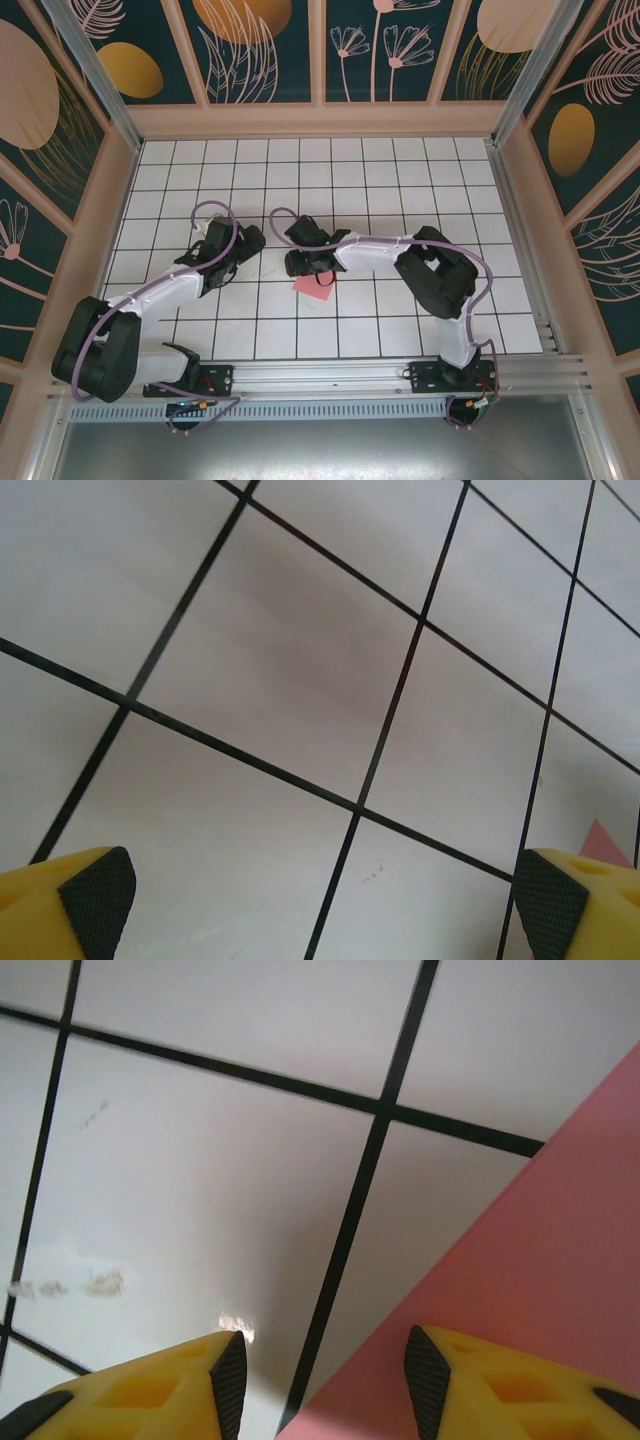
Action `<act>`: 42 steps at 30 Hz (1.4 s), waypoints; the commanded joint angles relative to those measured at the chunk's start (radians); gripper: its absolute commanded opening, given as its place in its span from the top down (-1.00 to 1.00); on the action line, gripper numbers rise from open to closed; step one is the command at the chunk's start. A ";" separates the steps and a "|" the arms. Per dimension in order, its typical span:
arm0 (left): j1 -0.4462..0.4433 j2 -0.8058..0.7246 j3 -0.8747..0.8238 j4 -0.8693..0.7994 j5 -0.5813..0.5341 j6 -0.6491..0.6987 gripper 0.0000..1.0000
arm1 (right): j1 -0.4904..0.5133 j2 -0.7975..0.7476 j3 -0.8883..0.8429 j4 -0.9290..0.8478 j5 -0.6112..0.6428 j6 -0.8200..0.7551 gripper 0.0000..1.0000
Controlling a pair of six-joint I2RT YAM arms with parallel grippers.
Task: Fold a paper plane with a square sheet of paper (pick it up from the middle)
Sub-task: Move the square sheet of paper to the center of the table, then fold the paper at the center of the table.
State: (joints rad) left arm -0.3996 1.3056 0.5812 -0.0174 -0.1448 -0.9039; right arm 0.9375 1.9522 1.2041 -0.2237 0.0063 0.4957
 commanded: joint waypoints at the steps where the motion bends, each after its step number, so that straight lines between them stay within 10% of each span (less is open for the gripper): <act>1: 0.005 0.021 -0.008 0.034 0.051 -0.014 -0.97 | 0.011 -0.050 -0.120 -0.095 -0.028 -0.144 0.01; 23: 0.006 0.091 -0.018 0.143 0.265 -0.018 -0.97 | 0.070 -0.176 -0.102 -0.303 0.160 0.149 -0.63; 42: 0.005 0.107 -0.025 0.150 0.283 -0.010 -0.97 | 0.101 -0.062 -0.119 -0.319 0.161 0.205 -0.56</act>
State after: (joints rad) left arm -0.3996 1.4040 0.5674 0.1200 0.1280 -0.9195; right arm 1.0378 1.8355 1.1084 -0.5171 0.1711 0.6827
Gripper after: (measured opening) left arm 0.985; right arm 0.787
